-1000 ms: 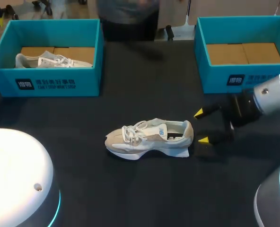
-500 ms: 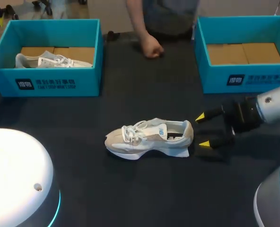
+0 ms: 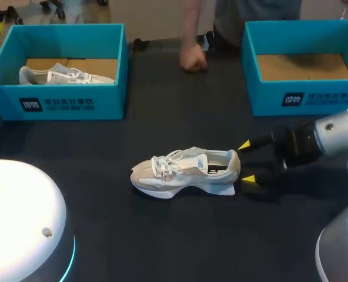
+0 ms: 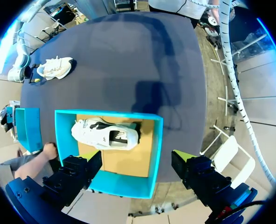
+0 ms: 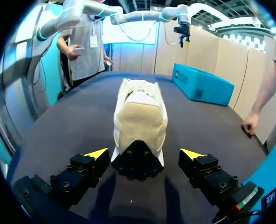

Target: Take the shoe out of the shoebox, open the shoe tongue, remove and reinsert the insole, then place the shoe into the shoebox

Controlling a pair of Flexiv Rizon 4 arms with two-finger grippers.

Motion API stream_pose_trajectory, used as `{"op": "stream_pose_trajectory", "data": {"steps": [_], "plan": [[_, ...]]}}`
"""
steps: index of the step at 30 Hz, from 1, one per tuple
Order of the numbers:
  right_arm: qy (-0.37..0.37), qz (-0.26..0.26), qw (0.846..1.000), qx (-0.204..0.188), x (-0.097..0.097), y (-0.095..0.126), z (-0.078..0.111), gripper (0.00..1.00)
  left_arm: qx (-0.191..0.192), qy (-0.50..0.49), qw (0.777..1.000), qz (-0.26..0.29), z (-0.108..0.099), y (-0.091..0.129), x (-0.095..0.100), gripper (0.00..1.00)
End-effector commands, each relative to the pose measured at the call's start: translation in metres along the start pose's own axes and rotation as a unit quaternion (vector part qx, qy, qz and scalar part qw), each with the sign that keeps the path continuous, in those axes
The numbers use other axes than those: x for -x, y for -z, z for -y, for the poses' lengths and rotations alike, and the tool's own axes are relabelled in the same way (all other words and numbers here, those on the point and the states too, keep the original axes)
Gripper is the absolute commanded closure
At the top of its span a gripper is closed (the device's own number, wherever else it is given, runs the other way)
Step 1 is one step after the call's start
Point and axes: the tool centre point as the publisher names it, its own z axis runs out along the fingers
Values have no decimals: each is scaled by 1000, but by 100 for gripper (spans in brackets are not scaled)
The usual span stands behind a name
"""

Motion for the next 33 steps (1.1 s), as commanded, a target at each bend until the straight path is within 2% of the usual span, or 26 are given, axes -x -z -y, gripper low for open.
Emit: {"op": "stream_pose_trajectory", "data": {"steps": [1, 10, 20, 28, 29, 30, 31, 33], "plan": [[3, 0, 1000, 7, 0, -20, -3, 0, 1, 0, 1000, -2, 1, 0, 0, 0], [-4, -11, 1000, 20, -8, -44, -5, 0, 1, 0, 1000, -2, 1, 0, 0, 0], [-2, -13, 999, 37, -5, -69, -14, 0, 1, 0, 1000, -2, 1, 0, 0, 0], [-7, -18, 999, 44, -5, -83, -11, 0, 1, 0, 1000, -2, 1, 0, 0, 0], [-7, -19, 999, 44, -5, -84, -10, 50, 1, 0, 1000, -2, 1, 0, 0, 0], [-6, -21, 999, 43, -5, -85, -10, 68, 1, 0, 1000, -2, 1, 0, 0, 0], [-4, -24, 999, 42, -5, -85, -10, 100, 1, 0, 1000, -2, 1, 0, 0, 0], [-2, -26, 999, 40, -6, -84, -11, 100, 1, 0, 1000, -2, 1, 0, 0, 0]]}}
